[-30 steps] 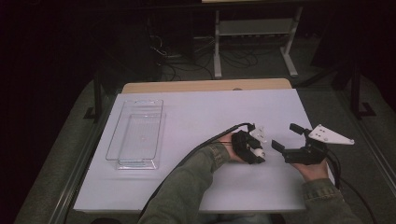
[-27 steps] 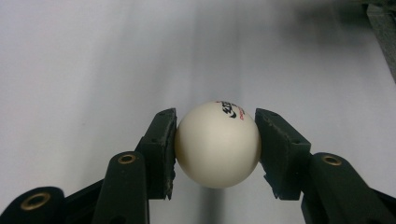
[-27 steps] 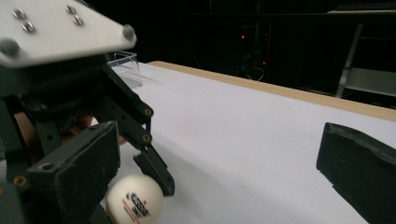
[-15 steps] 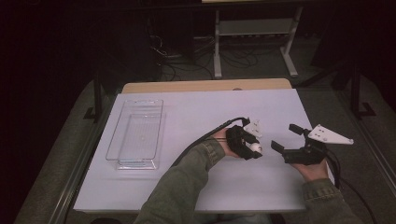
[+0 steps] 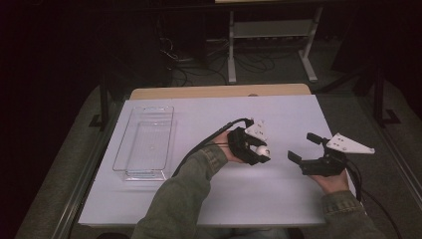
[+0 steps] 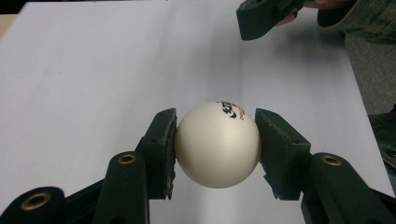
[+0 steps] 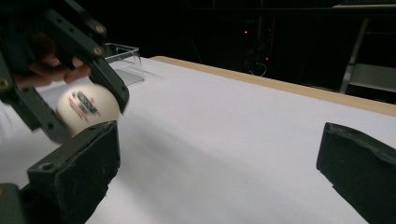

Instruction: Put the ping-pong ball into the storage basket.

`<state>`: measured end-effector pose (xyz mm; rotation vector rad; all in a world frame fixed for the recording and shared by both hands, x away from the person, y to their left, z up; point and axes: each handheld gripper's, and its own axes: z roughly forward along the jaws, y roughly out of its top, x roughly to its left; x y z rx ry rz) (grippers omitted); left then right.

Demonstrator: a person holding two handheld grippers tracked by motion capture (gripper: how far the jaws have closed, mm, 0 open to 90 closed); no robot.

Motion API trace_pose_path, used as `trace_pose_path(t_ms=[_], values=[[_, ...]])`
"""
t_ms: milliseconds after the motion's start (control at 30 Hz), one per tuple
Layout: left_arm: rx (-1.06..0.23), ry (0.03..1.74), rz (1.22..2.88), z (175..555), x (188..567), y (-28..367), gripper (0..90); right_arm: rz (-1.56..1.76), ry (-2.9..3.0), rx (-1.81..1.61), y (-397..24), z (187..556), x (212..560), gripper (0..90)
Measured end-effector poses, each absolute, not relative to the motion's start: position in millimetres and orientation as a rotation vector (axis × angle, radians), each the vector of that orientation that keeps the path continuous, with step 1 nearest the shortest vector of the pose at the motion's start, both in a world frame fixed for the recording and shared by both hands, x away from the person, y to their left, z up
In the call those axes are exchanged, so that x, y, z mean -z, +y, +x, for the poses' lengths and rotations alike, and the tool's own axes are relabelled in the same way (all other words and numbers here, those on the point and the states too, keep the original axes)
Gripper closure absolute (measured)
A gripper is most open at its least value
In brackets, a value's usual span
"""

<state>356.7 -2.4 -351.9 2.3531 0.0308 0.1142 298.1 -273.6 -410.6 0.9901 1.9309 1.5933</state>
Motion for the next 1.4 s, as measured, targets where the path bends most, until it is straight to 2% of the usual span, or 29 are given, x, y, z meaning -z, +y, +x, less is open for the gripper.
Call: trace_pose_path(t_ms=[300, 1000, 1400], values=[[-0.16, 0.051, 2.335, 354, 331, 18, 50.2, 0.993, 1.937, -1.592, -273, 298, 411, 0.0], [-0.221, 0.086, 2.349, 355, 311, 45, 50.4, 0.996, 1.939, -1.588, -274, 298, 411, 0.0], [-0.28, 0.16, 2.336, 355, 294, 87, 50.4, 0.995, 1.95, -1.573, -273, 297, 412, 0.0]])
